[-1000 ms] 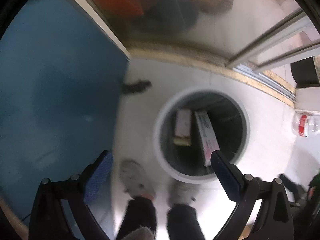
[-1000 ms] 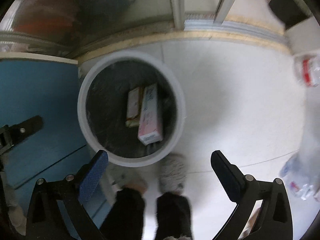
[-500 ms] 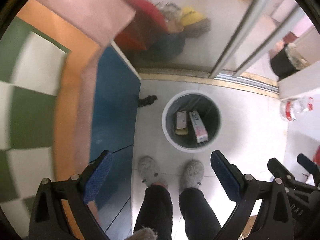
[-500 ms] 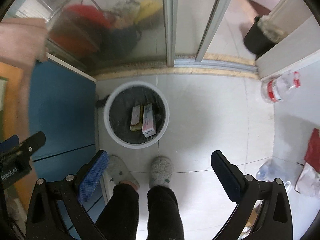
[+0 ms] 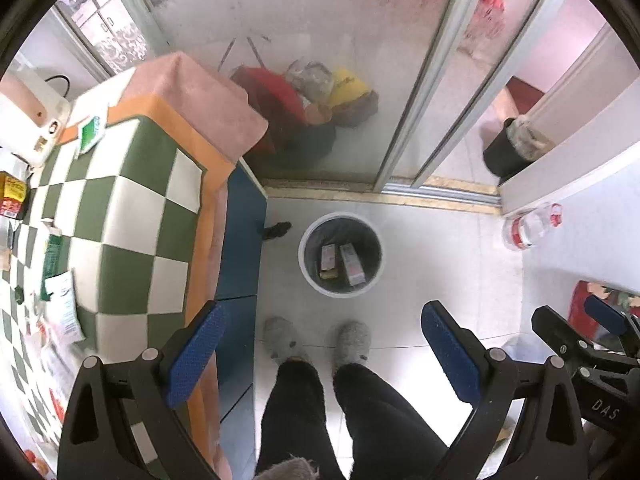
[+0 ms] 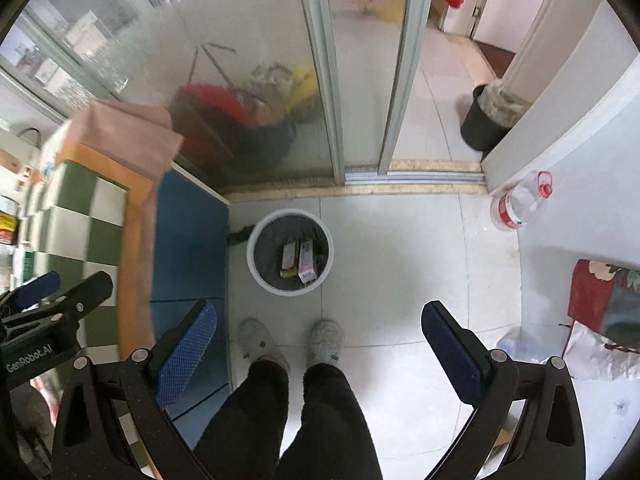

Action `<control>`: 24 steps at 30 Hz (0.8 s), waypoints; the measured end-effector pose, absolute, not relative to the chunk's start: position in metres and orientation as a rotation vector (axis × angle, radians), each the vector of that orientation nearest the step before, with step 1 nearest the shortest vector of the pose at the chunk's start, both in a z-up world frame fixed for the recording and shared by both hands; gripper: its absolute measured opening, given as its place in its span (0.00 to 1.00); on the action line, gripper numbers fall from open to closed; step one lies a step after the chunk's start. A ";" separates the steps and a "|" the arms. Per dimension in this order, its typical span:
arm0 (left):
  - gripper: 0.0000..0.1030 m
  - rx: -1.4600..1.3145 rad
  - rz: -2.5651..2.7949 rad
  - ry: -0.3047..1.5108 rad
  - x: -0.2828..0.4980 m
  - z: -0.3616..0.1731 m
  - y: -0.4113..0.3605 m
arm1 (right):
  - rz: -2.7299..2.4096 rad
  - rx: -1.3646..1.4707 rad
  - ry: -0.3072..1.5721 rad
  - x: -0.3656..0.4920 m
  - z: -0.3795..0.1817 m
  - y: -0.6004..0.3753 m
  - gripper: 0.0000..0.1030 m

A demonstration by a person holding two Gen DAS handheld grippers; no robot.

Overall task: Collect trash
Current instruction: 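Swing both tools back toward the counter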

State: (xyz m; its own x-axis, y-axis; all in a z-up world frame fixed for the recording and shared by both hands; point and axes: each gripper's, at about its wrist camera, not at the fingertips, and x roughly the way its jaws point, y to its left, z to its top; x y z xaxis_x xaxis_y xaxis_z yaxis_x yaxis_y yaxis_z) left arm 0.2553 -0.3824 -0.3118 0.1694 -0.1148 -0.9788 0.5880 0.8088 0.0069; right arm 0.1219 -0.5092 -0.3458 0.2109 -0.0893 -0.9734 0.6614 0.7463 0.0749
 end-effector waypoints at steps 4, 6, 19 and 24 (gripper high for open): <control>0.97 0.384 -0.521 1.301 0.251 -0.283 -0.374 | -0.527 0.548 1.251 0.116 -0.310 -0.505 1.00; 0.97 0.359 -0.508 1.295 0.254 -0.273 -0.368 | -0.505 0.559 1.249 0.118 -0.302 -0.503 1.00; 1.00 0.363 -0.052 1.193 0.364 -0.247 -0.199 | -0.201 0.550 1.292 0.258 -0.291 -0.414 1.00; 1.00 0.476 0.248 1.159 0.396 -0.262 -0.097 | -0.059 0.504 1.372 0.334 -0.322 -0.317 1.00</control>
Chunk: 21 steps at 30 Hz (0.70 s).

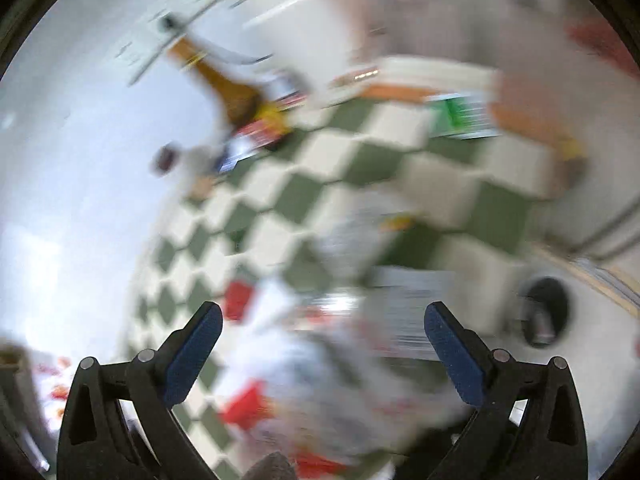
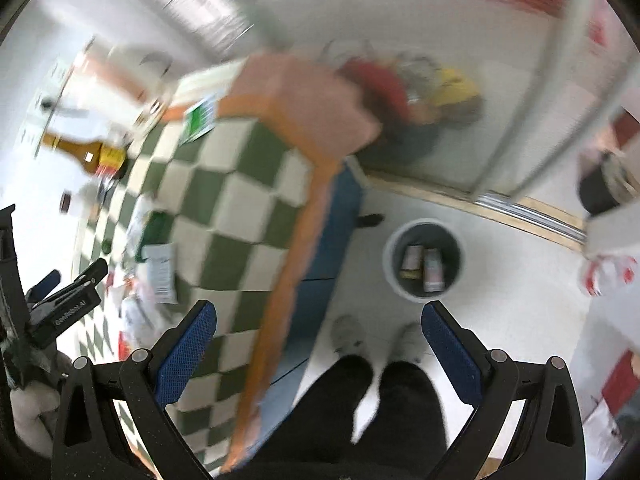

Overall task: Collect trash
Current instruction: 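Swing both tools back toward the counter, then grasp the medicine box with the left tool while the right tool grasps a white receipt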

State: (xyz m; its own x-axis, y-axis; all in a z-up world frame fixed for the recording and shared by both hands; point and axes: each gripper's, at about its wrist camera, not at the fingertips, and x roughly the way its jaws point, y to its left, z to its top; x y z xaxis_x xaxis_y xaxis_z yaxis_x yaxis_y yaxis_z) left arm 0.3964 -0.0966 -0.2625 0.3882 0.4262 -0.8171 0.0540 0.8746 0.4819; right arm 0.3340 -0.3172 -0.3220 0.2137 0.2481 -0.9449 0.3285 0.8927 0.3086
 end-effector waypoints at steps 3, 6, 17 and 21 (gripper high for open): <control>1.00 0.442 0.346 1.195 0.401 -0.275 -0.046 | 0.019 0.482 1.427 0.385 -0.350 -0.247 1.00; 1.00 0.377 0.409 1.245 0.399 -0.287 0.002 | 0.049 0.393 1.461 0.421 -0.377 -0.181 1.00; 1.00 0.284 0.385 1.334 0.405 -0.316 0.053 | -0.089 0.028 1.398 0.444 -0.406 -0.084 0.08; 1.00 0.286 0.268 1.315 0.426 -0.311 0.031 | -0.111 0.152 1.368 0.443 -0.400 -0.117 0.05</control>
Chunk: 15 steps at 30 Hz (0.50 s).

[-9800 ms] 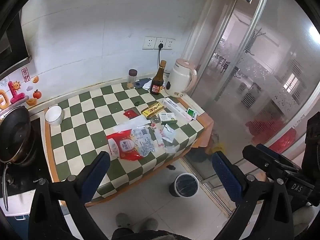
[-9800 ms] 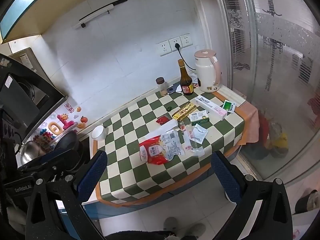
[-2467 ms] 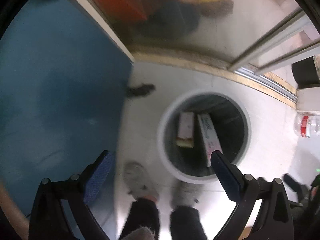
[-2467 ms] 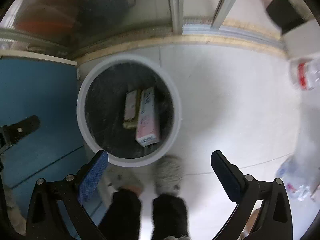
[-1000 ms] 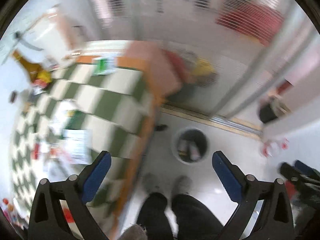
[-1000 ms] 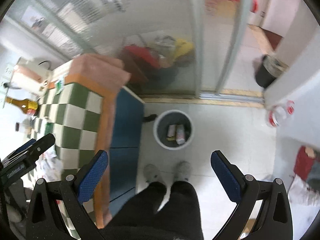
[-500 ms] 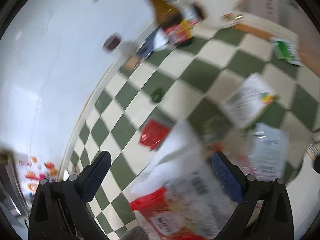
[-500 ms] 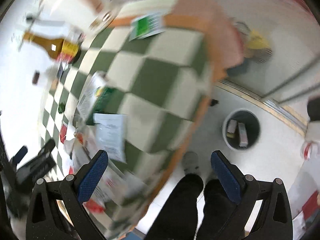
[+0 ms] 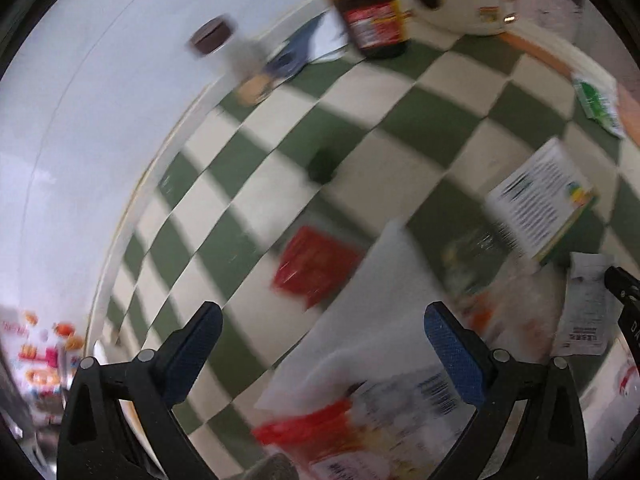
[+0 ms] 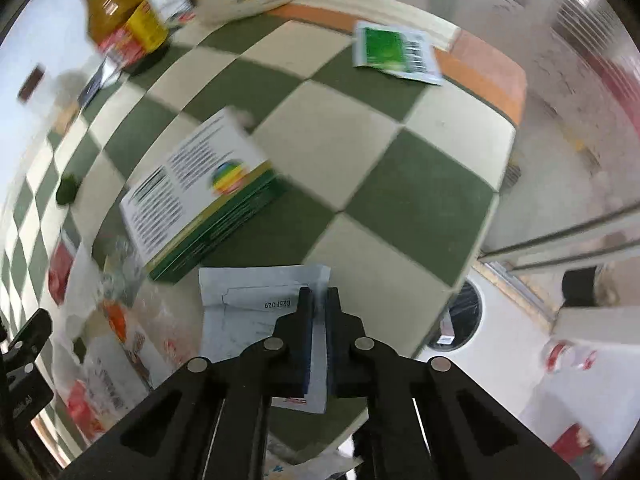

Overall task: Collect trash
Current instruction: 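Grasp the medicine box with the left tool while the right tool grasps a white receipt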

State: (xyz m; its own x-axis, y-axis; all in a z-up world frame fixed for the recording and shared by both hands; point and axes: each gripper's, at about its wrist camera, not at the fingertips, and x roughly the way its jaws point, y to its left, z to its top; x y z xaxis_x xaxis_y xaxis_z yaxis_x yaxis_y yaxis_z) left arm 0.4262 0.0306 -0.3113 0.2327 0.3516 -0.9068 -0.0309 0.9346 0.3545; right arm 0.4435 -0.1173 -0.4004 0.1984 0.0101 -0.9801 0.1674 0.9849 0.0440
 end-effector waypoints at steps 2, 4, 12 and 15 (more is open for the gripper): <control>1.00 0.292 0.172 1.297 0.442 -0.308 0.013 | -0.142 0.227 1.356 0.446 -0.397 -0.141 0.05; 1.00 0.313 0.061 1.287 0.459 -0.310 -0.006 | -0.192 0.306 1.343 0.449 -0.394 -0.173 0.05; 1.00 0.472 -0.407 1.413 0.503 -0.355 -0.087 | -0.279 0.407 1.321 0.467 -0.395 -0.240 0.05; 0.99 0.541 -0.455 1.428 0.506 -0.369 -0.101 | -0.285 0.426 1.320 0.474 -0.397 -0.253 0.05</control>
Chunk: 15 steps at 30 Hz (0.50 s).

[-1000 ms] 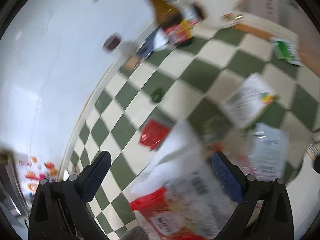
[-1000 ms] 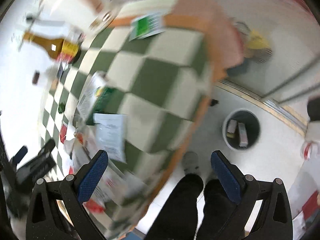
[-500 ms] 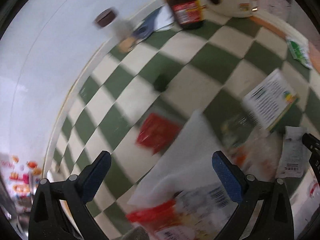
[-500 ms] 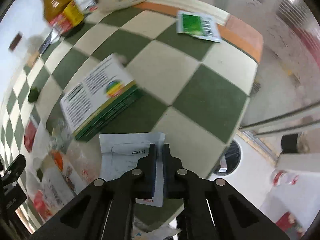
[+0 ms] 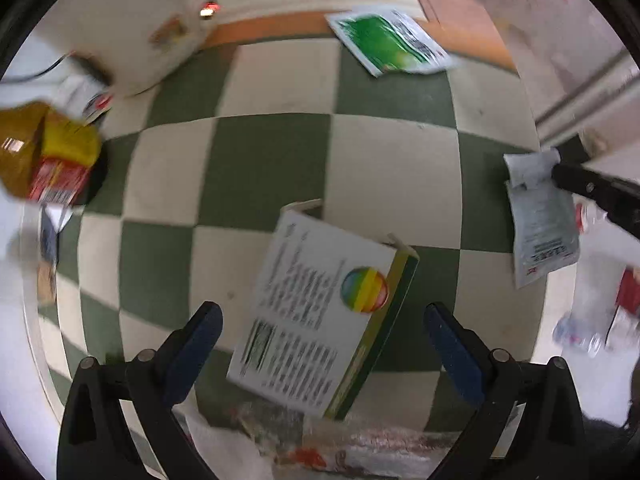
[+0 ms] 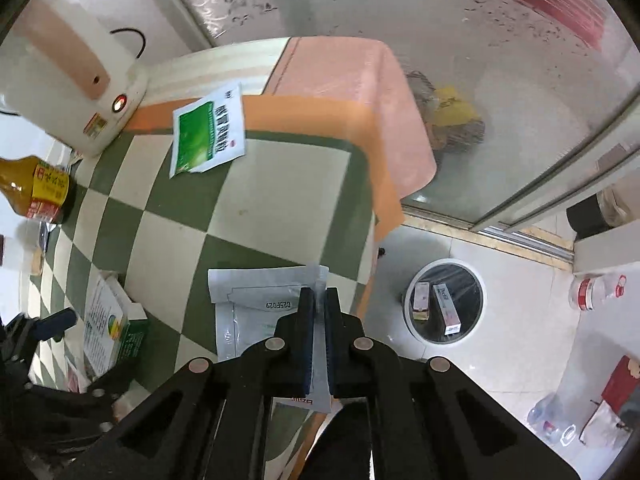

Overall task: Collect trash
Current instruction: 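Grasp the medicine box with the left tool while the right tool grasps a white receipt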

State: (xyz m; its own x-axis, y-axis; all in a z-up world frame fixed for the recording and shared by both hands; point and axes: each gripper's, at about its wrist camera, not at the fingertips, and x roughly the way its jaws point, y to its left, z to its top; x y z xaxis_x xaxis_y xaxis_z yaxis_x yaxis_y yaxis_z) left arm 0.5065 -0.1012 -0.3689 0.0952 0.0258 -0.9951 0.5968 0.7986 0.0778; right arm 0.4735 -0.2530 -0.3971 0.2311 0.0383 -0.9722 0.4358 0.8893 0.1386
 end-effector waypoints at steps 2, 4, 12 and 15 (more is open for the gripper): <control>0.76 0.534 -0.466 1.434 0.509 -0.374 -0.103 | -0.286 0.429 1.319 0.472 -0.400 -0.250 0.05; 0.72 0.460 -0.468 1.450 0.515 -0.371 -0.099 | -0.284 0.428 1.318 0.472 -0.401 -0.246 0.05; 0.70 0.420 -0.322 1.347 0.511 -0.340 -0.092 | -0.258 0.452 1.284 0.463 -0.393 -0.249 0.05; 0.70 0.419 -0.289 1.295 0.503 -0.320 -0.104 | -0.251 0.452 1.262 0.454 -0.386 -0.256 0.05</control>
